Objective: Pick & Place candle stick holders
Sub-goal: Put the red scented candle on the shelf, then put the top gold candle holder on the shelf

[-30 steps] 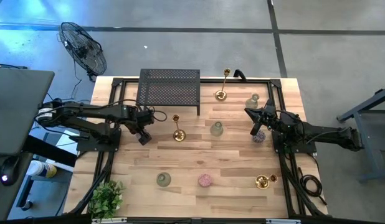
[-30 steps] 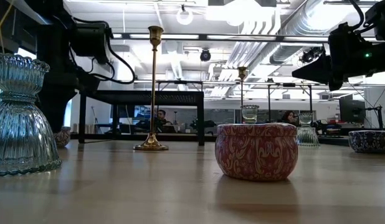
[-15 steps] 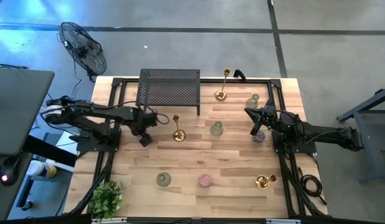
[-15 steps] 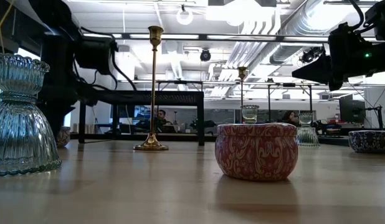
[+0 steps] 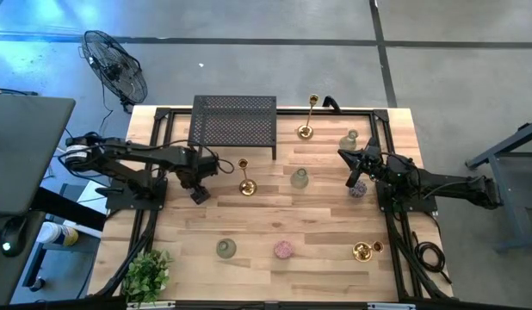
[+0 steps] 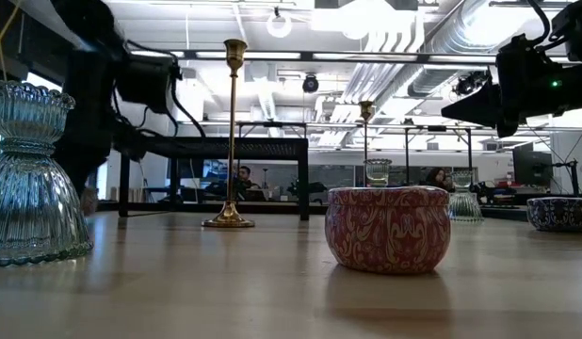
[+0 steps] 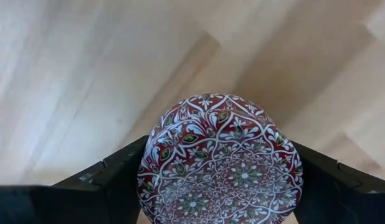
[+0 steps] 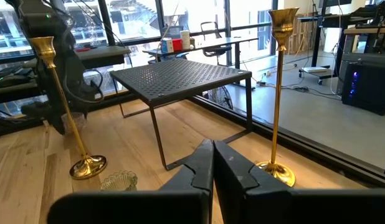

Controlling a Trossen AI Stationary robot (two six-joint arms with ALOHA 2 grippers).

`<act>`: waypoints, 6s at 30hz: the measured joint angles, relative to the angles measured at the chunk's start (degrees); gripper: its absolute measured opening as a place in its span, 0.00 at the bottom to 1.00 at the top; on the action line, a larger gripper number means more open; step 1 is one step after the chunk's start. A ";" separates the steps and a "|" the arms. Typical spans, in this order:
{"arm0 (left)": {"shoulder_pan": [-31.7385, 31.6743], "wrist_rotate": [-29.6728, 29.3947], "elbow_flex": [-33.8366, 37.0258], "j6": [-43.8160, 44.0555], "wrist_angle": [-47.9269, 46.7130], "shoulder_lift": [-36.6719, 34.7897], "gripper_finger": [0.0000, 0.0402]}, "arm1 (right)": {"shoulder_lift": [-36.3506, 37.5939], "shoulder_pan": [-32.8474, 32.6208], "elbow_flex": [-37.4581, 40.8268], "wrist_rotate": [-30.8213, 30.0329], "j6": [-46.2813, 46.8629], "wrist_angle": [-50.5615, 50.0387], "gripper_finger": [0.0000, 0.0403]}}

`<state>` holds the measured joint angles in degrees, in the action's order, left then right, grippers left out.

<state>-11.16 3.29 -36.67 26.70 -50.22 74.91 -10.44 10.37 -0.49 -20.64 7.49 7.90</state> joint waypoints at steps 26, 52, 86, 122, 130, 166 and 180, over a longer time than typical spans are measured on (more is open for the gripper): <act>-17.27 -11.49 -56.09 -13.32 -32.92 0.71 0.73 | -0.04 0.00 0.00 0.00 0.00 0.00 0.00; -45.34 -7.94 -72.36 -29.75 -30.25 30.08 0.73 | -0.04 -0.02 0.00 0.00 0.00 0.00 0.00; -47.20 -3.08 -65.74 -32.03 -23.61 32.16 0.81 | -0.04 -0.01 0.00 0.00 0.00 0.00 0.00; -46.95 -6.58 -65.80 -36.67 -28.35 25.79 0.85 | -0.04 0.00 0.00 0.00 0.00 0.00 0.00; -43.02 6.99 -65.82 -40.21 -32.64 15.43 0.85 | -0.04 0.00 0.00 0.00 0.00 0.00 0.00; 4.89 3.94 27.24 -25.05 71.39 -43.52 0.01 | -0.02 0.00 0.00 0.00 0.00 0.00 0.00; 4.83 5.13 28.47 -25.01 73.22 -42.46 0.01 | -0.05 -0.01 0.00 -3.20 9.48 4.52 0.00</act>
<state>-6.33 8.43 -8.21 1.69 22.99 32.45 -10.49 10.35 -0.49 -23.84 16.97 12.42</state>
